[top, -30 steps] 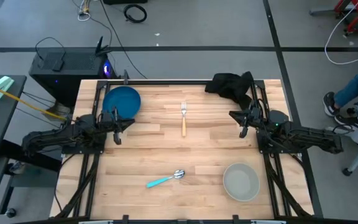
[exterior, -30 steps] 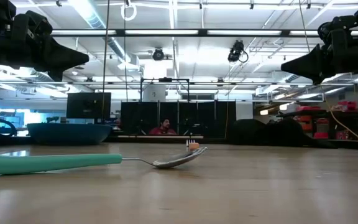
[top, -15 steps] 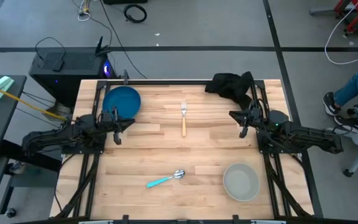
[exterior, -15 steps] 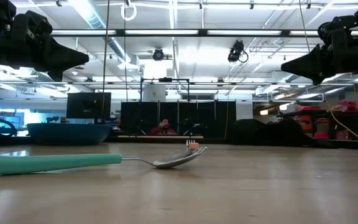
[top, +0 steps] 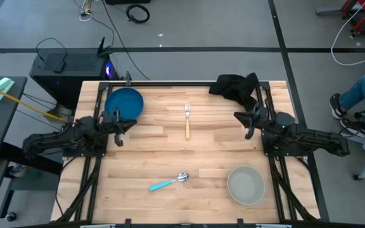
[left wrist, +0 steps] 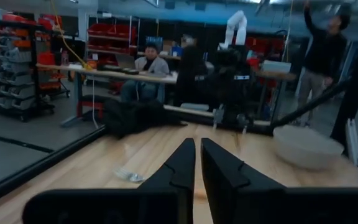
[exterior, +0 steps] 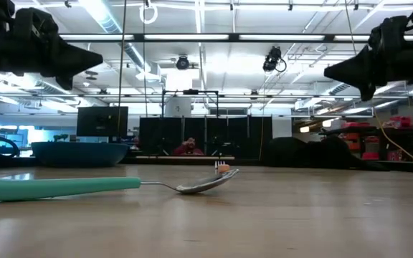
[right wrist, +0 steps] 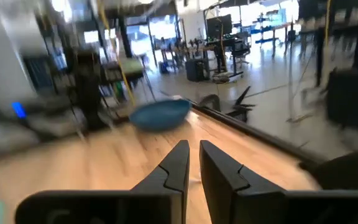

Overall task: Set table place
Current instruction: Prepare the blue plate on the table

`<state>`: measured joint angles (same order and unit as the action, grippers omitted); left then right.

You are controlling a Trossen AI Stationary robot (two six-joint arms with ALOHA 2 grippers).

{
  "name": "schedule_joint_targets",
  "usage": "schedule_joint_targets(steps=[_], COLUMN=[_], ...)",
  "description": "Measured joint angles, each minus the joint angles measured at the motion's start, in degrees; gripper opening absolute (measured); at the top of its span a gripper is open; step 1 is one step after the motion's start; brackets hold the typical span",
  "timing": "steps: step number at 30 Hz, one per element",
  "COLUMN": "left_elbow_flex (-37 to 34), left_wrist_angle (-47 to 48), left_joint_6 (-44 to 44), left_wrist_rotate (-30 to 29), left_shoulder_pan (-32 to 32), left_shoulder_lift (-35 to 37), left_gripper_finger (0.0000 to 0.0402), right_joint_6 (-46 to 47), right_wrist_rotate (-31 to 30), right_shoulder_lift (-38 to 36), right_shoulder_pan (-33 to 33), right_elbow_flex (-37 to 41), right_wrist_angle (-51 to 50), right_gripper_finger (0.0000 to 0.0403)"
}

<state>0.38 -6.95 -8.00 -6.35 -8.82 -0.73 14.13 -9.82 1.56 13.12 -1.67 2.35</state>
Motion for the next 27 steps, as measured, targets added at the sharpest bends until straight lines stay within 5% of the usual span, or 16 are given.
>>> schedule_joint_targets(steps=[4,10,22,27], left_elbow_flex=[0.0,0.0,0.0,0.0], left_wrist_angle=[-1.36,-2.69,-2.5,-2.49], left_joint_6=[-2.3,-3.38,-3.42,-3.35], left_wrist_rotate=[0.02,0.08,0.13,0.15], left_shoulder_pan=[0.0,0.0,0.0,-0.01], left_shoulder_lift=[0.0,0.0,0.0,0.0], left_gripper_finger=[0.0033,0.0025,0.0036,0.0034], right_joint_6=[14.95,19.19,10.34,2.75], right_wrist_rotate=[-0.01,0.0,0.14,3.59], right_shoulder_lift=[0.02,0.02,0.0,0.49], right_shoulder_pan=[0.01,-0.12,-0.12,-0.12], right_elbow_flex=[0.0,0.0,-0.51,-7.78], right_wrist_angle=[3.27,8.13,30.69,26.83], right_gripper_finger=[0.0046,0.0046,0.0046,0.0046])
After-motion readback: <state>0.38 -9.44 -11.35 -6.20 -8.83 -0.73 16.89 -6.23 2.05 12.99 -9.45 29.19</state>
